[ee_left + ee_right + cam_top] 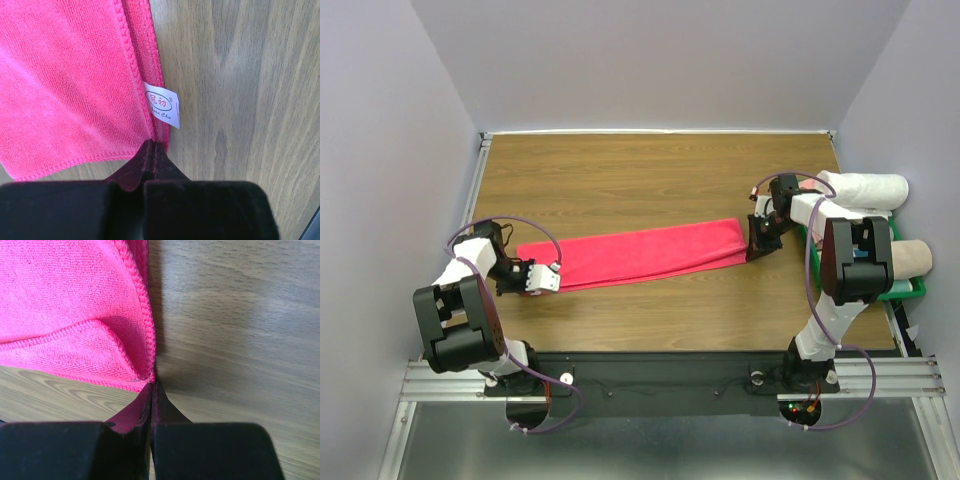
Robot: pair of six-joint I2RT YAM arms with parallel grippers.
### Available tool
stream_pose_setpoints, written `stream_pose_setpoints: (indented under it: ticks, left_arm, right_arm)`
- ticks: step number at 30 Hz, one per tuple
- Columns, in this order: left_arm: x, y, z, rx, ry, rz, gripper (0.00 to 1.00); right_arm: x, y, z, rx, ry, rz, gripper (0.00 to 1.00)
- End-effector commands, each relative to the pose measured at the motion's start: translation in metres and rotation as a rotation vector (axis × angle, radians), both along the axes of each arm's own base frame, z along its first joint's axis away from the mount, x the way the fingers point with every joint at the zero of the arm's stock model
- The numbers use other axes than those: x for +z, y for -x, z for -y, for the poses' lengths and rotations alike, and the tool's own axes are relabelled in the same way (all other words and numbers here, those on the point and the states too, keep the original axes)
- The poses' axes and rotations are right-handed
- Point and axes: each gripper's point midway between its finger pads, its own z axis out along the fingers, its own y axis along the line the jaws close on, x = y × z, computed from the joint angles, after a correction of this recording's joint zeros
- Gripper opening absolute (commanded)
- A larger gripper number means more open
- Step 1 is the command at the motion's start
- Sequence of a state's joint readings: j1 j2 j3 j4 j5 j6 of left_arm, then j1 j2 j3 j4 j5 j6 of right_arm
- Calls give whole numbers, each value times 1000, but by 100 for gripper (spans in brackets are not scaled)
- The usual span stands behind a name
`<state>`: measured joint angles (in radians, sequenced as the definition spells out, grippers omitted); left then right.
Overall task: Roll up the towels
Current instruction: Fold the towel
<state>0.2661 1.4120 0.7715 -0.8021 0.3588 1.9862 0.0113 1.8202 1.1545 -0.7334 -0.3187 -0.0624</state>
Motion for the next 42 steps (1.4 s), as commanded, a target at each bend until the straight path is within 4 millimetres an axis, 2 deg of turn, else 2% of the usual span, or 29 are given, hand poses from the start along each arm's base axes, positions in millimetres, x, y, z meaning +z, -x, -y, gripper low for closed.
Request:
stream_pose_setpoints:
  ticks: [1, 6, 7, 21, 22, 24, 25, 26, 28, 29, 30, 31, 32, 34, 35, 36, 38, 40, 41, 42]
  left_arm:
    - [8, -3, -10, -41, -41, 10, 0]
    - [6, -3, -13, -35, -50, 2, 0]
    - [6, -2, -14, -34, -52, -2, 0]
    - [8, -3, -14, -57, -51, 17, 0]
    - [9, -2, -13, -60, -49, 20, 3]
    - [13, -4, -9, -60, -31, 39, 16]
    - [18, -7, -8, -61, -25, 49, 27]
    - [21, -5, -3, -64, 3, 47, 33]
    - [29, -9, 3, -61, 33, 68, 45]
    - [34, -8, 10, -64, 66, 78, 59]
    - [39, -10, 13, -75, 77, 93, 64]
    - [42, -10, 16, -75, 90, 101, 64]
    - [48, -10, 22, -79, 115, 115, 64]
    - [58, -14, 26, -64, 144, 133, 63]
    - [61, -14, 30, -49, 167, 126, 63]
    - [70, -20, 36, -35, 208, 144, 62]
    - [77, -30, 41, 57, 273, 132, 60]
    - [89, -50, 54, 169, 397, 147, 57]
    - [92, -58, 56, 204, 425, 150, 56]
    - [95, -66, 57, 241, 448, 159, 56]
  right_arm:
    - [-11, 5, 10, -1, 43, -17, 1]
    - [-12, 4, 10, -3, 44, -18, 1]
    - [-12, 3, 17, -23, 45, -16, 1]
    - [-11, 3, 12, -9, 14, -17, 1]
    - [-10, 4, 12, -9, 11, -17, 1]
    - [-6, 4, 8, 7, -14, -8, 1]
    - [-2, 3, 6, 13, -22, 0, 4]
    - [2, 3, 4, 26, -40, 10, 11]
    - [10, 0, 1, 33, -51, 30, 16]
    - [15, -1, 0, 40, -65, 36, 22]
    - [19, 0, -1, 42, -71, 33, 25]
    - [22, 0, -2, 43, -77, 31, 27]
    - [28, -3, -4, 55, -89, 46, 37]
    - [36, 1, -4, 68, -90, 34, 42]
    - [43, 1, -3, 86, -83, 56, 43]
    - [51, -2, -1, 91, -72, 77, 44]
    - [63, -7, 2, 110, -53, 121, 43]
    - [82, -28, 3, 94, -39, 193, 41]
    - [85, -35, 2, 86, -45, 199, 38]
    - [79, -44, 0, 80, -56, 184, 37]
